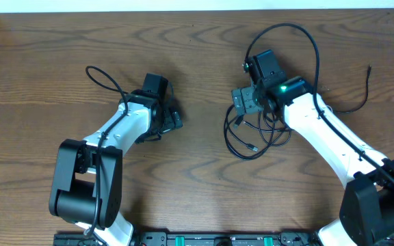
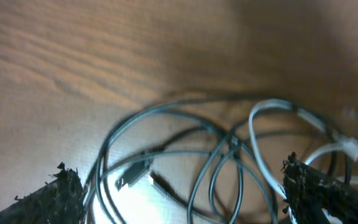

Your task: Untangle cables

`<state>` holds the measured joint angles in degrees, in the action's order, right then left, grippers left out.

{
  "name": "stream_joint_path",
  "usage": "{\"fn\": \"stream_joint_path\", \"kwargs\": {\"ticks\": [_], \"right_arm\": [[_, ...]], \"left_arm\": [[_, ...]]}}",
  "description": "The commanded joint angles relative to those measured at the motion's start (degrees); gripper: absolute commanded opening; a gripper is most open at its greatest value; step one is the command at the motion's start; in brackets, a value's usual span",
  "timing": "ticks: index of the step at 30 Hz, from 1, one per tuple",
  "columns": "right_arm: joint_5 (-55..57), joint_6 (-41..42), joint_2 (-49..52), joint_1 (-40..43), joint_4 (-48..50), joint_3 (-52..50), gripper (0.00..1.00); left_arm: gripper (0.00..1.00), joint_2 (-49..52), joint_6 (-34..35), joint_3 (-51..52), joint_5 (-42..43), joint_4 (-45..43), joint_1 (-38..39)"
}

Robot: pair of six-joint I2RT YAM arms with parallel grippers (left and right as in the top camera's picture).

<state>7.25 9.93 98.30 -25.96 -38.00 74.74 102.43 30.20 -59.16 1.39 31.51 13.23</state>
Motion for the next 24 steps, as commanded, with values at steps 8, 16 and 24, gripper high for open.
{"fn": "stream_joint_path", "kwargs": {"ticks": [8, 16, 24], "right_arm": [[1.57, -5.97, 2.14, 4.7, 5.44, 0.37, 0.99], [-3.56, -5.97, 9.42, 7.65, 1.6, 0.37, 0.98], [-1.88, -5.7, 11.39, 7.19, 1.95, 0.37, 0.72]], "left_arm": [[1.0, 0.24, 0.13, -0.94, -0.35, 0.15, 0.13], [1.0, 0.24, 0.13, -0.94, -0.35, 0.17, 0.13], [1.0, 0.24, 0.13, -0.94, -0.35, 0.17, 0.13]]}}
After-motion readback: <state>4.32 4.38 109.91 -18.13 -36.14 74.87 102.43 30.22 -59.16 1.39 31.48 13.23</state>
